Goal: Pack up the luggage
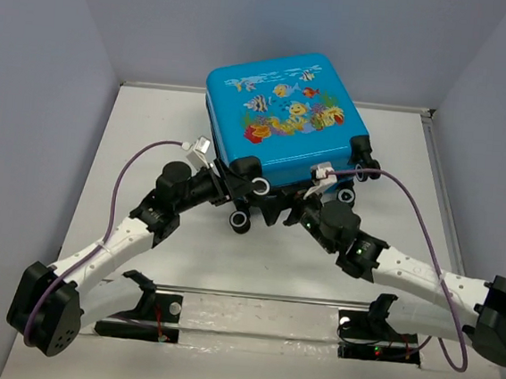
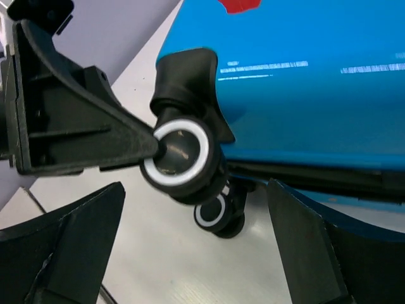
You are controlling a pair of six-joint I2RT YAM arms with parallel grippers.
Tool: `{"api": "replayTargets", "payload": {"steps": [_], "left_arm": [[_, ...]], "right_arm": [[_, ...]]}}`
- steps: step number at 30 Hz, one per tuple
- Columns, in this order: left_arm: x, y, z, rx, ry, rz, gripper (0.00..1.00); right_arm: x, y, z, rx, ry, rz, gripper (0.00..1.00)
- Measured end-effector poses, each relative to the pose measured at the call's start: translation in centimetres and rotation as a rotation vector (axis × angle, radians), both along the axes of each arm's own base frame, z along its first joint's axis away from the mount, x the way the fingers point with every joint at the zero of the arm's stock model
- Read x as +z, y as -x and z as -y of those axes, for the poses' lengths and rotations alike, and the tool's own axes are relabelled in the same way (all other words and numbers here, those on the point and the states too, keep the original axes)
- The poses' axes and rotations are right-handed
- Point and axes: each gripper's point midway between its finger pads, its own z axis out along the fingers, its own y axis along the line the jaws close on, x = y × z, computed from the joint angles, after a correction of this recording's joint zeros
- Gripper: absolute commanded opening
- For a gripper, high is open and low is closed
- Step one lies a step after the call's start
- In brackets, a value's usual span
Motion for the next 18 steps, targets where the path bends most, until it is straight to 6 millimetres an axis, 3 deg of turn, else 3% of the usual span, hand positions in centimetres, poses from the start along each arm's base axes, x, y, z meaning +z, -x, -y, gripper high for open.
{"api": "replayTargets", "payload": {"steps": [5, 11, 15, 18], "left_arm": [[0.0, -0.1, -0.1, 0.009, 0.017, 0.003, 0.06], [0.0, 0.0, -0.2, 0.008, 0.051, -0.003, 0.06], [0.1, 0.0, -0.1, 0.008, 0.064, -0.007, 0.06], [0.1, 0.1, -0.1, 0.007, 0.072, -0.007, 0.06]], "right_arm": [[0.7, -2.6, -1.9, 0.033, 0.070, 0.007, 1.00], [-2.0, -3.0, -4.8, 0.127, 0.157, -0.025, 0.94], [-3.4, -3.2, -5.5, 0.146, 0.191, -0.038, 0.83], [-3.8, -3.5, -5.5, 0.142, 0.209, -0.026, 0.67]]}}
